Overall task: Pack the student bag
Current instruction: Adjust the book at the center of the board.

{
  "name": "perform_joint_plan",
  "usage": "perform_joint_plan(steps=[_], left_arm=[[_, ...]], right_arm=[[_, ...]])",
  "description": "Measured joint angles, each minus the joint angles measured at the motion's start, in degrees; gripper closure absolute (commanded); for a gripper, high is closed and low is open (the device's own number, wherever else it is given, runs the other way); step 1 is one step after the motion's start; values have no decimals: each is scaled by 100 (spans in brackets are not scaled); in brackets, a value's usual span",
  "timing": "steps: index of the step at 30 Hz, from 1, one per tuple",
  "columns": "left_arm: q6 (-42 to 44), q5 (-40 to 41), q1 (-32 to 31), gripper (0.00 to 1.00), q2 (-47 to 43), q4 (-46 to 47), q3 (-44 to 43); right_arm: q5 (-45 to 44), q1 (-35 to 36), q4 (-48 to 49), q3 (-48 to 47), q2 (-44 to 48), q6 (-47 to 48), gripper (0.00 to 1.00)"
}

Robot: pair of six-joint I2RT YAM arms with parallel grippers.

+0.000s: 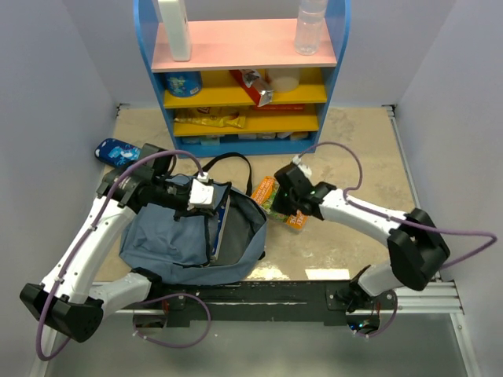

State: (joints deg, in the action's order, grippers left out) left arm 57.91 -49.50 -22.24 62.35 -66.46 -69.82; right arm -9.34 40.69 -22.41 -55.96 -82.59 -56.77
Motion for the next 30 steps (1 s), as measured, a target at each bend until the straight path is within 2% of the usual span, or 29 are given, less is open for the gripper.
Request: perform_joint_plan(steps=[6, 13, 16, 20, 24, 27, 30], left_arm=[[2, 37, 0, 100, 0, -42, -44], [11, 72, 0, 100, 0, -55, -48], [26, 118, 0, 100, 0, -96, -72], [44, 179, 0, 100, -33, -146, -92], [74, 212, 0, 100, -87, -181, -92], [127, 249, 0, 100, -103, -205, -92], [149, 291, 0, 100, -136, -216, -87]], right_arm=[[186, 201, -2, 828, -487, -372, 100], [256, 92, 225, 1019, -643, -505, 100], [485, -382, 468, 1126, -669, -509, 100], [553, -1357, 820, 1220, -669, -481, 100], [562, -1921, 1010, 1064, -883, -485, 100], [560, -1851, 1040, 702, -1198, -472, 100], [446, -1386, 909, 496, -1246, -452, 100]])
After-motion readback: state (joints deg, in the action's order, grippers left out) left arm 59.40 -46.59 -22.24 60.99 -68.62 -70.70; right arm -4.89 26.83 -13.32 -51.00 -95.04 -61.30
